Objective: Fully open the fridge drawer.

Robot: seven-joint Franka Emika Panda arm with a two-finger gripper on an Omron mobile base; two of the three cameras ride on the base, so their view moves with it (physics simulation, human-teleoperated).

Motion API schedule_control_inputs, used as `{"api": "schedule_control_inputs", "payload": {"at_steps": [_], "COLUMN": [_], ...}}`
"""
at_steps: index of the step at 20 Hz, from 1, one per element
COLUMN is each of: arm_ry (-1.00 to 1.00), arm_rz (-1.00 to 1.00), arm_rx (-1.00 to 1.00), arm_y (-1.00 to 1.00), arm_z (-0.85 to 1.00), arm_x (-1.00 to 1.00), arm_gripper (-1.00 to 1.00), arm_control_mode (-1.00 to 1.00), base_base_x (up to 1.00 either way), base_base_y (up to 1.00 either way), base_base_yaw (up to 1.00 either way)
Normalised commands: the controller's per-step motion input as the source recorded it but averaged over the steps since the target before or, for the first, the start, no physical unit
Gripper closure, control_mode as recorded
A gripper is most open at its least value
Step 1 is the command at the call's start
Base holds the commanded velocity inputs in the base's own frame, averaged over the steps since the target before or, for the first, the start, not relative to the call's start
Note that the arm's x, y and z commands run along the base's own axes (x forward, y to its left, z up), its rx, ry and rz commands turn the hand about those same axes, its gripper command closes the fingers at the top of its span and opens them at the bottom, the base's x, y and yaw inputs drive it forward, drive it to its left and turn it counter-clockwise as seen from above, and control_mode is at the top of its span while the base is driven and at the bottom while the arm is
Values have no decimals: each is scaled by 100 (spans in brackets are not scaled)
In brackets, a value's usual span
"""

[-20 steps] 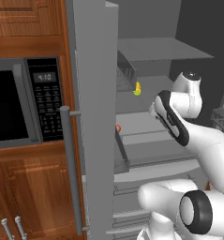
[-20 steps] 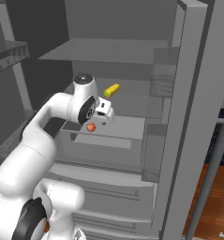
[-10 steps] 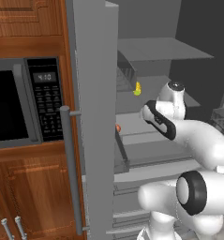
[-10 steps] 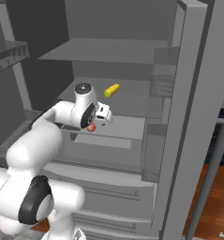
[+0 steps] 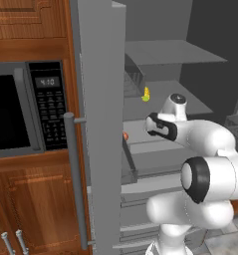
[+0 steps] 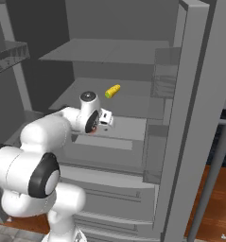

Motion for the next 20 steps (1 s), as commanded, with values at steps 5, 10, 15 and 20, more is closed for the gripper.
{"api": "schedule_control_inputs", "payload": {"at_steps": [5,10,15,20], "arm_ry": [0,0,0,11], "arm_rz": [0,0,0,0], "arm_rx": [0,0,0,0], "arm_y": [0,0,0,-5], "arm_z": [-37,-39,-54,-56], "arm_x": [20,11,-3,-56], "arm_gripper": [-100,-100,-100,-100], "arm_control_mode": [-100,-100,-100,-100], "base_base_x": [0,0,0,0], "base_base_y": [0,0,0,0], "base_base_yaw": [0,0,0,0]}}
